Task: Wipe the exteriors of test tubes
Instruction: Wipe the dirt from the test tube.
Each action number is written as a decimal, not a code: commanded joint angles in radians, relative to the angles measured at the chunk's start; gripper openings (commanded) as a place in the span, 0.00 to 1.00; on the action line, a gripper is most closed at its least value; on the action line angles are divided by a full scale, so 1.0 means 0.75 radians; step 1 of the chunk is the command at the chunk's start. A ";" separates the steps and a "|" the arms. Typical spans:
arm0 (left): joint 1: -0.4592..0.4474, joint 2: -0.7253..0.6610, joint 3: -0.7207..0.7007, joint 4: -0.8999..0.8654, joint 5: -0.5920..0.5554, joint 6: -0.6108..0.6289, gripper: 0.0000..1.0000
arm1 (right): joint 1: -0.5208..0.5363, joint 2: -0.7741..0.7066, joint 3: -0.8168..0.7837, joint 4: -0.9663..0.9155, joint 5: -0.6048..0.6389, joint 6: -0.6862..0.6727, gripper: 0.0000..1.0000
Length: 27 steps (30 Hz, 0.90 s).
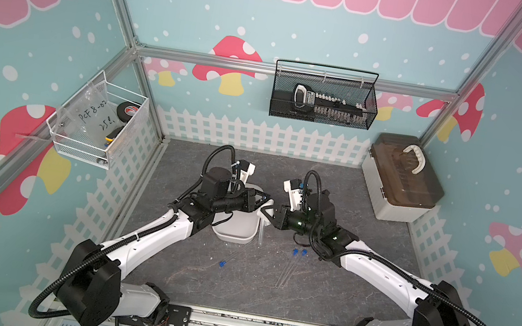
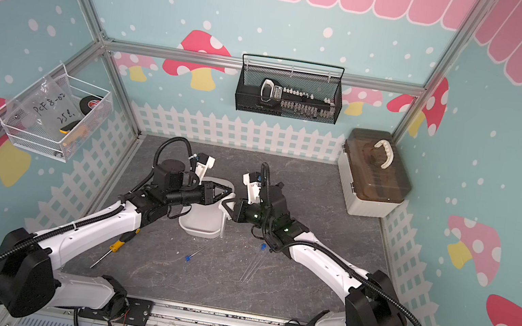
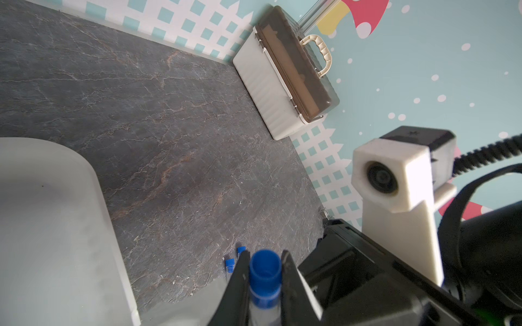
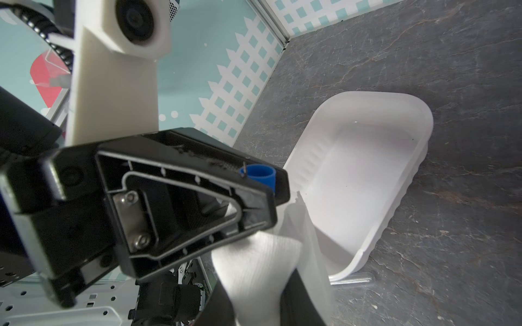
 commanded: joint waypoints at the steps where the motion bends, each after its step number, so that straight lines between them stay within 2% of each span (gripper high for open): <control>1: 0.009 -0.023 -0.006 0.003 -0.002 -0.007 0.17 | -0.004 -0.087 -0.119 -0.020 0.006 0.034 0.20; 7: 0.016 -0.016 -0.004 0.001 0.001 -0.004 0.17 | -0.005 -0.302 -0.293 -0.132 0.133 0.056 0.20; 12: 0.018 -0.006 0.002 -0.002 0.006 -0.005 0.17 | -0.013 -0.392 -0.341 -0.193 0.159 0.054 0.20; 19: 0.018 -0.016 0.000 -0.012 0.006 -0.001 0.17 | -0.032 -0.458 -0.321 -0.227 0.155 0.023 0.20; 23: 0.018 -0.012 -0.001 -0.014 0.012 -0.001 0.17 | -0.032 -0.441 -0.256 -0.176 0.052 -0.011 0.20; 27: 0.018 -0.010 -0.004 -0.012 0.026 -0.006 0.17 | -0.032 -0.370 -0.142 -0.176 0.054 -0.051 0.20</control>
